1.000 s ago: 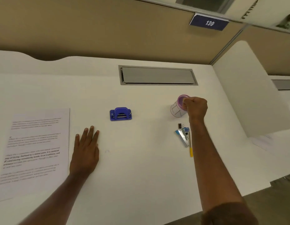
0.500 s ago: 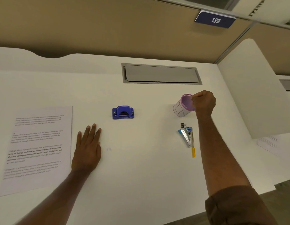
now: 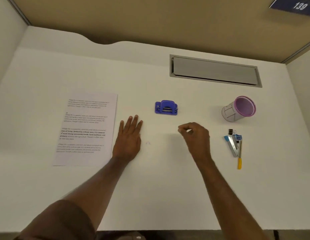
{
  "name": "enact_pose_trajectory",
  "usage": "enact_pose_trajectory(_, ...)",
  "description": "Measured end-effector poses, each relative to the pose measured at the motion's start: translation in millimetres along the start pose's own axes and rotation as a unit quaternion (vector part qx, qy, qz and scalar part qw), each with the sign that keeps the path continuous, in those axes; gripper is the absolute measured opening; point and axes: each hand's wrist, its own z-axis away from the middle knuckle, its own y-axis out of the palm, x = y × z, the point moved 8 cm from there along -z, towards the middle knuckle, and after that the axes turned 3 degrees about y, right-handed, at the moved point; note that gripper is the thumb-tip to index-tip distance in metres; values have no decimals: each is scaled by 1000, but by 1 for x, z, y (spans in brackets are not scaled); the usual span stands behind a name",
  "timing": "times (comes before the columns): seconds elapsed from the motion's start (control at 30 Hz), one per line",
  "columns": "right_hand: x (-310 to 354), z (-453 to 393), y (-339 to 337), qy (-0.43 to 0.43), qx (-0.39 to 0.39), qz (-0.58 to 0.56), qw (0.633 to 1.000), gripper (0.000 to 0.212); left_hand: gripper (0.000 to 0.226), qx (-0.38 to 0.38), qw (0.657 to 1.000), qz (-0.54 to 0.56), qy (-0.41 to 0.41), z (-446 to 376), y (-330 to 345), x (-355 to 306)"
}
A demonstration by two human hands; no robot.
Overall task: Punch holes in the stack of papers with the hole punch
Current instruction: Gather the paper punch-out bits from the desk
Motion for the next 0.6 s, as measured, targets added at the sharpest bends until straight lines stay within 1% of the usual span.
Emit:
enact_pose_trajectory(0.07, -1, 29, 52, -38, 85, 49, 994, 6, 57, 4, 1000, 0, 0, 0, 2, 0)
enact_pose_trajectory(0.1, -2, 39, 70, -55, 108, 75, 990, 6, 57, 5, 1000, 0, 1, -1, 2, 0)
enact_pose_trajectory(0.2, -1, 50, 99, -97, 131, 130, 978, 14, 57, 0, 1000, 3, 9, -1, 2, 0)
enact_pose_trajectory(0.3, 10, 48, 114, -146, 152, 177, 961, 24, 56, -8, 1000, 7, 10, -1, 0, -1)
enact_pose_trajectory(0.37, 17, 43, 118, -173, 163, 201, 950, 28, 55, -5, 1000, 9, 8, -1, 0, -1)
enact_pose_trajectory(0.5, 26, 34, 128, -213, 198, 258, 921, 24, 54, -6, 1000, 10, 8, -1, 1, 0)
enact_pose_trajectory(0.6, 25, 31, 131, -237, 220, 280, 904, 22, 55, -8, 1000, 7, 12, -1, 0, -1)
